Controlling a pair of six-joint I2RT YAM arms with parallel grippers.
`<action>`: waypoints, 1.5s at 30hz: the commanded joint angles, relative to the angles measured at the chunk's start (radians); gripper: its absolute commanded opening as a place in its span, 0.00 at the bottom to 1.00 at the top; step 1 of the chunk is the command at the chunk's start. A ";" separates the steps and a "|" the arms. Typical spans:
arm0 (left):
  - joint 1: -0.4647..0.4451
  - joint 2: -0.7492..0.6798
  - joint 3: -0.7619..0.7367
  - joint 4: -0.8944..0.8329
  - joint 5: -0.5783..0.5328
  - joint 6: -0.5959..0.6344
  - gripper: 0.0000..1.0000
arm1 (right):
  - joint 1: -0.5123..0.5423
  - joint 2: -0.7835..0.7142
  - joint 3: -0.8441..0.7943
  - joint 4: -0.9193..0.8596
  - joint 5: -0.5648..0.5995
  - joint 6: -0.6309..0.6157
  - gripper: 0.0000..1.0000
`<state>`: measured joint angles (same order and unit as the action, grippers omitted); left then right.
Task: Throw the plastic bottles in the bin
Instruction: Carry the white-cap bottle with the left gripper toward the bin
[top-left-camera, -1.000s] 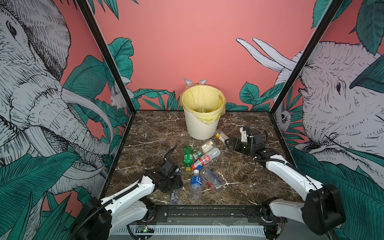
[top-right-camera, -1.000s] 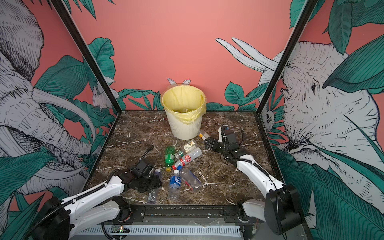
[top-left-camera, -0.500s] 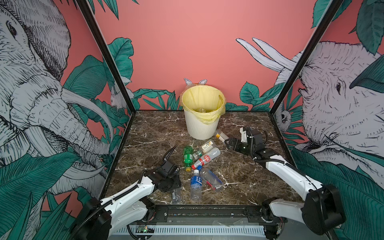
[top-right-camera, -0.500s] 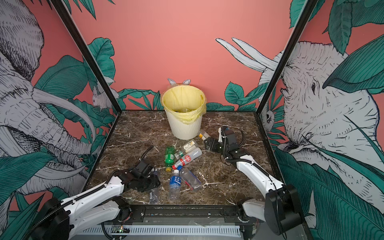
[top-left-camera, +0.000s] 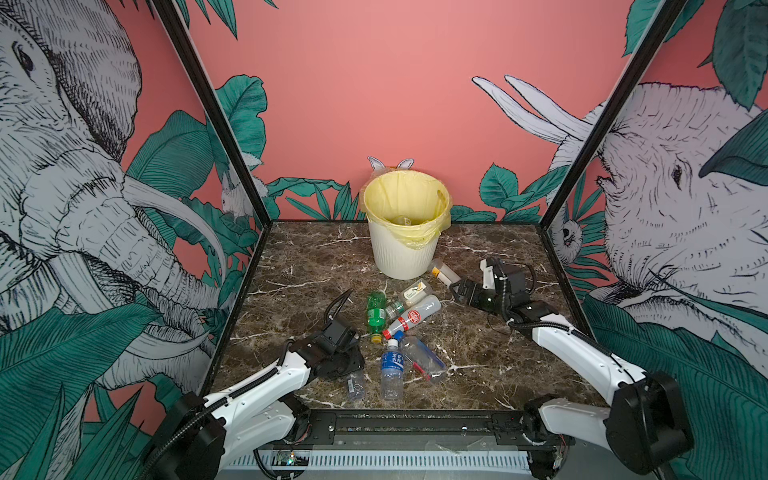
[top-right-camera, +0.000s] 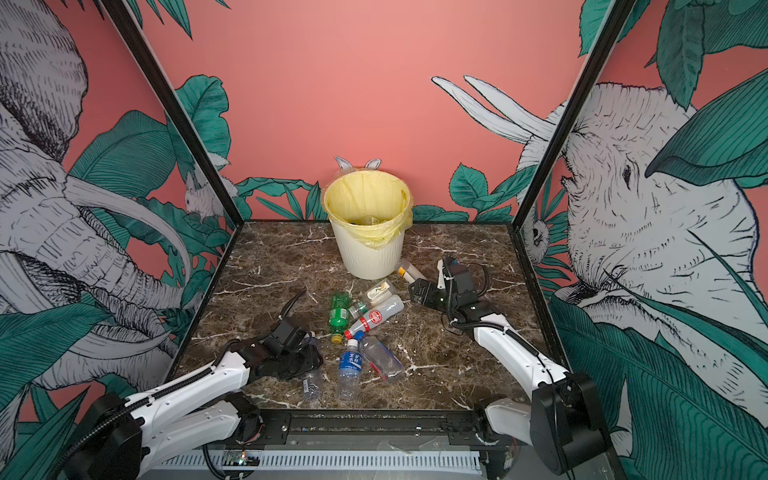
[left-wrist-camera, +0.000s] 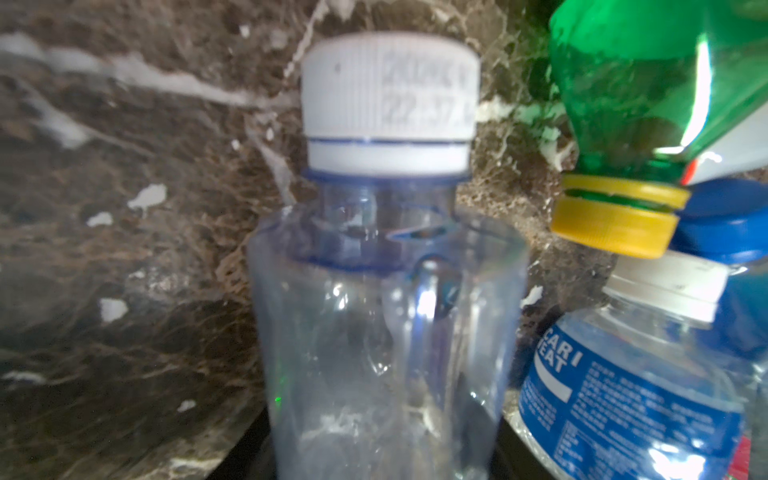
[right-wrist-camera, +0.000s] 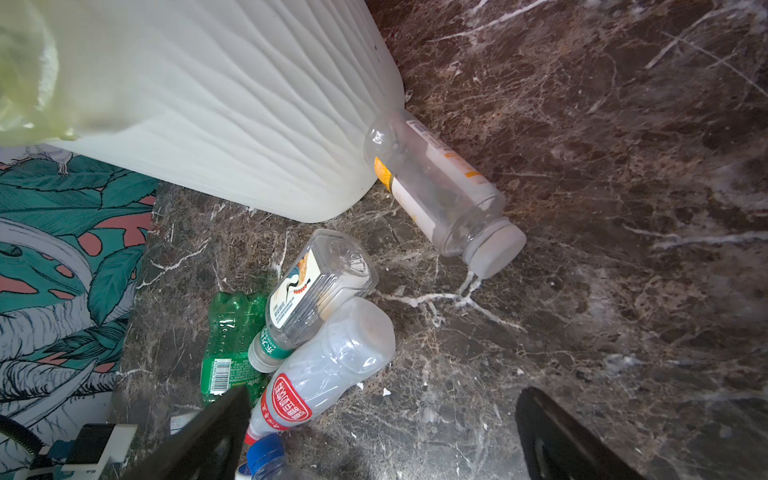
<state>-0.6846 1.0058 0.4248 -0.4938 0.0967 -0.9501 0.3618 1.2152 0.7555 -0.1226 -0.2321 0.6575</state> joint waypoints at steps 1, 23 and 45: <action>-0.003 -0.012 0.008 0.027 -0.031 -0.019 0.57 | 0.000 -0.028 -0.002 0.001 0.003 -0.007 0.99; 0.002 -0.110 0.082 0.045 -0.077 0.019 0.56 | 0.000 -0.038 -0.019 -0.032 0.014 -0.012 0.99; 0.140 -0.030 0.341 0.073 -0.019 0.211 0.55 | 0.000 -0.016 -0.002 -0.054 0.029 0.007 0.99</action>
<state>-0.5644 0.9676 0.7334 -0.4370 0.0566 -0.7708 0.3618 1.1957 0.7376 -0.1711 -0.2176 0.6548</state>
